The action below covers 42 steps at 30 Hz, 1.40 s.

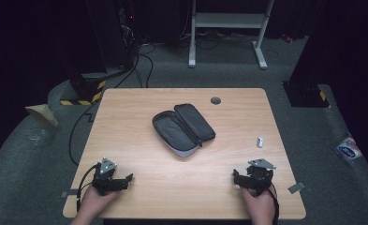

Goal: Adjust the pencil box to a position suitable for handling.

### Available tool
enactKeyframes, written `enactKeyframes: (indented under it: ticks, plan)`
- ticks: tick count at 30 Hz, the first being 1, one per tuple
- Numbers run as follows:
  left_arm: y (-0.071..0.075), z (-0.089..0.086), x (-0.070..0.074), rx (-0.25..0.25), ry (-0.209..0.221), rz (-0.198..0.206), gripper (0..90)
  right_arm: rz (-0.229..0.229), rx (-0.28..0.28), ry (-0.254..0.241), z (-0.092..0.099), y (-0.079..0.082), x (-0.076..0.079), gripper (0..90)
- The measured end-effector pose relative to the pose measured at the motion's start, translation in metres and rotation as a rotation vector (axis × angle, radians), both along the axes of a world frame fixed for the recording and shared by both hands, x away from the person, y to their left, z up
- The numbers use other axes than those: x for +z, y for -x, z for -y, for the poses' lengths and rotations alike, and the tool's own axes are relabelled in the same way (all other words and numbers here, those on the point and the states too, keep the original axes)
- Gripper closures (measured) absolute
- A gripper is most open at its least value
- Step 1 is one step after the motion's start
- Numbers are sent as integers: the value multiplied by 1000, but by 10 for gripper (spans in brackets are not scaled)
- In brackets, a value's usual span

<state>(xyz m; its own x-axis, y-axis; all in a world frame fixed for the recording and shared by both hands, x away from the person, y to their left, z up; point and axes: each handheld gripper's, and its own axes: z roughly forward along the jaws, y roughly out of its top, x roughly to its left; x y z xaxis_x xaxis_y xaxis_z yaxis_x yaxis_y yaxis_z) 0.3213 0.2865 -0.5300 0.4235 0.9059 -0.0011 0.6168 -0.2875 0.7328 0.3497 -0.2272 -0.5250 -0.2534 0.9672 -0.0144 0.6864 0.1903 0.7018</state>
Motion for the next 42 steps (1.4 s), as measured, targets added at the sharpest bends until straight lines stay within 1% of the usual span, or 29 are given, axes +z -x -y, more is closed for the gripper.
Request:
enactKeyframes:
  ticks: [19,27,28,29,30,31,32,33,35,37,39,40,42]
  plan:
    - [1,-1,0,-3,-1,-3,119,0,0,-2,0,0,0,86]
    - [1,0,0,0,-3,0,120,-3,15,-2,0,-1,0,86]
    - [1,0,0,2,-2,1,120,0,18,-2,1,-1,0,107]
    - [1,0,0,2,-1,1,119,12,27,-4,1,1,1,139]
    - [1,0,0,2,-1,1,119,25,35,2,0,2,1,140]
    - [1,0,0,2,-1,1,119,25,35,2,0,2,1,140]
    - [1,0,0,1,0,-1,119,46,34,3,-1,6,3,144]
    - [1,0,0,1,0,-1,118,46,34,3,-1,6,3,144]
    - [1,-1,0,-3,-5,-2,116,62,53,-9,-5,8,6,149]
    - [0,-1,0,-3,-7,-3,114,61,55,-15,-7,8,7,156]
    - [0,-1,0,-4,-7,-3,114,71,74,-23,-11,9,7,171]
    - [0,-1,0,-7,-4,-3,113,63,78,-40,-16,10,6,190]
    - [0,-1,0,-8,-4,-2,112,63,85,-36,-19,10,6,200]
